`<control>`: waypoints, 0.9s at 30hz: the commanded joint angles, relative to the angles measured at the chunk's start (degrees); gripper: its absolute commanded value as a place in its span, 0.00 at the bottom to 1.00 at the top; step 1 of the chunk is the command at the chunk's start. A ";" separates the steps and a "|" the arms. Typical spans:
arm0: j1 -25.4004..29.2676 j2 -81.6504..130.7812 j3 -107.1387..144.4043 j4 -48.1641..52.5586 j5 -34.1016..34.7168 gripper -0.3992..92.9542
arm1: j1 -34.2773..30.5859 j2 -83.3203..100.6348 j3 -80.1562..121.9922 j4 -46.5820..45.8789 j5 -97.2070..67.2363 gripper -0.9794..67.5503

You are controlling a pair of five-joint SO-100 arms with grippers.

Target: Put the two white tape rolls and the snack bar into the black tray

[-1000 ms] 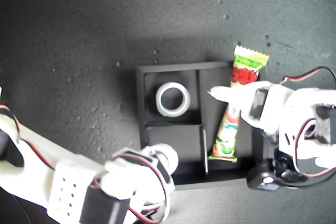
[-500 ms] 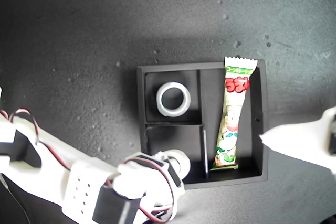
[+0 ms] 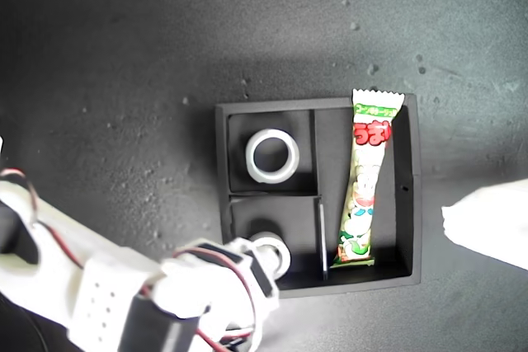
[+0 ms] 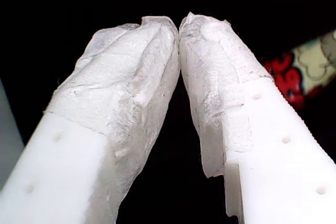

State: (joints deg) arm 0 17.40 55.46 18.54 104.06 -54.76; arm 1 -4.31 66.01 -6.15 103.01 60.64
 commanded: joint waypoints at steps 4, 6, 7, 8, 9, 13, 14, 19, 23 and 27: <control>-5.36 41.04 30.85 0.26 -4.92 0.01 | 4.83 22.50 17.93 0.26 13.18 0.00; -7.38 52.65 43.68 -2.29 -6.15 0.01 | 5.45 30.15 27.16 0.26 15.64 0.00; -8.44 58.97 51.33 -4.39 -6.59 0.01 | 5.45 34.10 32.34 0.18 16.79 0.00; -9.49 65.21 59.15 -6.50 -7.12 0.01 | 5.45 37.79 37.71 0.18 17.75 0.00; -10.63 71.54 67.15 -8.53 -7.73 0.01 | 5.36 41.48 43.42 0.09 18.81 0.00; -12.30 94.57 97.21 -18.90 -10.11 0.01 | 4.39 57.57 71.10 -3.60 19.69 0.00; -11.95 98.70 103.10 -21.09 -10.90 0.01 | 4.57 62.84 79.63 -6.15 19.60 0.00; -8.88 107.14 121.20 -29.44 -14.06 0.01 | 3.69 91.41 119.62 -17.14 20.74 0.00; -7.73 108.28 128.94 -34.01 -15.73 0.01 | 0.09 104.50 143.17 -23.47 23.55 0.01; -7.38 116.10 138.25 -35.95 -17.05 0.01 | -0.70 118.92 161.28 -28.48 23.91 0.01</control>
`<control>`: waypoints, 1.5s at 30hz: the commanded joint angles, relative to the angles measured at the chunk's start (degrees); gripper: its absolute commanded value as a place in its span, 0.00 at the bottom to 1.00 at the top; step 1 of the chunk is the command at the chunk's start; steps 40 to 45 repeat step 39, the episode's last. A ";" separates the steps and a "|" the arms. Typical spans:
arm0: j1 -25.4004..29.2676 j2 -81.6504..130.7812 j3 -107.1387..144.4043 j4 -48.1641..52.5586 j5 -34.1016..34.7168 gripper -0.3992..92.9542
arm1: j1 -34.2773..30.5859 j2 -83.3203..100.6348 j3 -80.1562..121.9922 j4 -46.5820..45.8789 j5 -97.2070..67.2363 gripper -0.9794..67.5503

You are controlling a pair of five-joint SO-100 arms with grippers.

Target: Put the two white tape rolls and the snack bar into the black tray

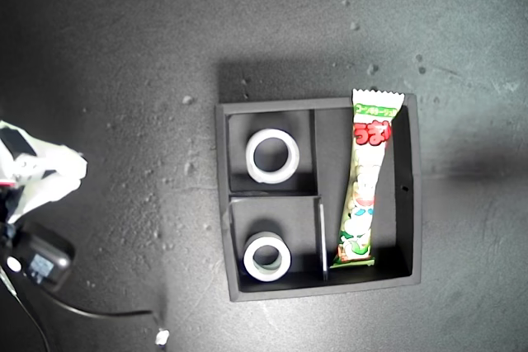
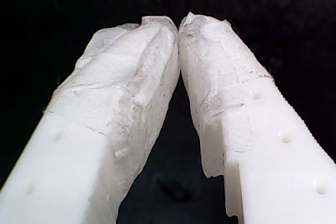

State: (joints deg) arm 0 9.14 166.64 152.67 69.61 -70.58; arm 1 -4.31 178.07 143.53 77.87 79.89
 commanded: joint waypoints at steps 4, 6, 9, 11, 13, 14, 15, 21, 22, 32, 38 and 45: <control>2.29 17.58 13.36 -0.88 -2.64 0.01 | -0.97 13.71 22.41 -4.04 4.48 0.01; 2.90 23.03 16.79 0.70 -3.16 0.01 | -1.05 13.71 25.49 -4.83 3.25 0.01; 3.25 27.16 20.21 3.25 -4.31 0.01 | -1.05 13.71 31.38 -6.68 3.34 0.01; 3.52 27.25 21.62 3.43 -5.01 0.00 | -0.62 13.62 35.51 -8.88 4.39 0.01; 3.87 27.25 23.55 2.99 -5.27 0.00 | -0.09 13.80 35.51 -7.56 3.43 0.01; 3.96 27.25 25.14 2.29 -5.45 0.00 | 0.79 13.80 35.51 -7.38 2.55 0.01; 3.96 27.25 27.16 0.88 -6.50 0.01 | 1.41 13.80 35.51 -6.86 1.49 0.01; 3.69 27.25 27.16 4.31 -4.92 0.02 | 4.13 13.01 35.51 -0.97 -9.84 0.02; 3.69 27.25 27.16 6.33 -5.54 0.02 | 5.80 13.27 35.51 -0.97 -14.59 0.02; 4.22 27.25 27.16 10.20 -3.69 0.02 | 6.59 13.71 35.51 -1.05 -17.75 0.02; 4.22 27.25 27.16 10.20 -3.69 0.02 | 6.59 13.80 35.51 -1.05 -17.75 0.02; 4.22 27.25 27.16 10.20 -3.69 0.02 | 6.59 13.80 35.51 -1.05 -17.75 0.02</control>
